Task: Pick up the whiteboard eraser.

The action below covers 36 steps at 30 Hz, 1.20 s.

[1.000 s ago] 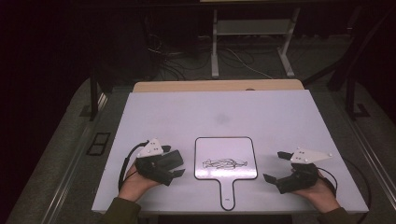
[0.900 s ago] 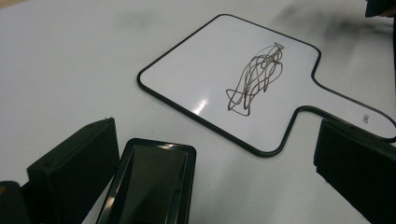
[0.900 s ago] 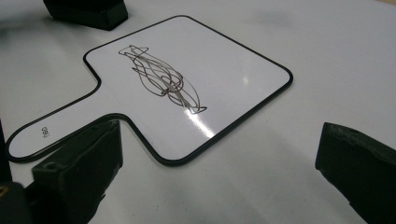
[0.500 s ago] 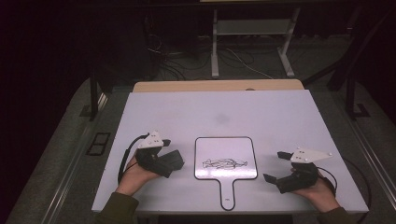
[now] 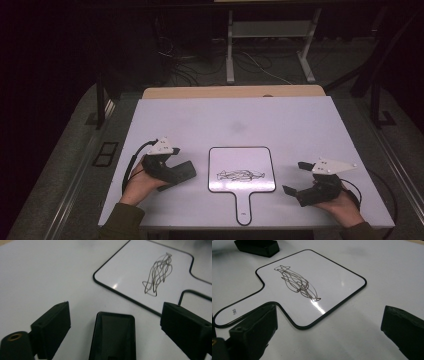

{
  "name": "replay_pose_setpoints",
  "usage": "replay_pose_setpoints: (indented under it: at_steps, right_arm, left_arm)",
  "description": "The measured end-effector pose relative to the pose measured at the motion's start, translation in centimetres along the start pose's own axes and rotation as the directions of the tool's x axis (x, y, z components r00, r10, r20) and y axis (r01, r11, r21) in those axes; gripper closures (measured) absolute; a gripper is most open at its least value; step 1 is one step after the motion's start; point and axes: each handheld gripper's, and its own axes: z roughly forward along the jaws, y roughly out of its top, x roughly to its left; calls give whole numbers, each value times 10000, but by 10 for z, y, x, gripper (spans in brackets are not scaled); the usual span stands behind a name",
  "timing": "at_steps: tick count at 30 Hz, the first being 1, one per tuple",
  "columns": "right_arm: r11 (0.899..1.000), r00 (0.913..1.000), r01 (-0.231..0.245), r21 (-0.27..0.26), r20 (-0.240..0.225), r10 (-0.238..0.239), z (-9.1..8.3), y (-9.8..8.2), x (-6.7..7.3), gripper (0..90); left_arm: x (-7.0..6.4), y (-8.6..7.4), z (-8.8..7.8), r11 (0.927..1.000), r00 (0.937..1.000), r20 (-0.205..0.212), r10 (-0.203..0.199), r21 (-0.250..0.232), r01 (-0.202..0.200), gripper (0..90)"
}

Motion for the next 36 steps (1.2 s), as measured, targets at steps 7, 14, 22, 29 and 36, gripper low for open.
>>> replay_pose_setpoints:
  at_steps: [7, 14, 22, 29, 36]
  right_arm:
    - [10000, 10000, -61, -1, 17, 61, 0, 0, 0, 0]
    - [10000, 10000, -17, 27, -6, 17, 1, 0, 0, 0]
    - [10000, 10000, -83, -19, -44, 83, 0, 0, 0, 0]
    - [10000, 9999, -83, -52, -74, 83, 0, 0, 0, 0]
    - [10000, 9999, -81, 21, -120, 81, 1, 0, 0, 0]
  left_arm:
    - [3, -6, 2, 9963, 9998, 149, 99, 849, -112, 150]
    - [1, -10, 4, 9882, 9990, 315, 324, 1490, -368, 176]
    - [3, -12, 2, 9815, 9992, 246, 309, 1881, -350, 202]
    - [3, -15, 4, 9725, 9991, 281, 328, 2298, -384, 221]
    - [2, -17, 8, 9582, 9984, 328, 464, 2809, -538, 271]
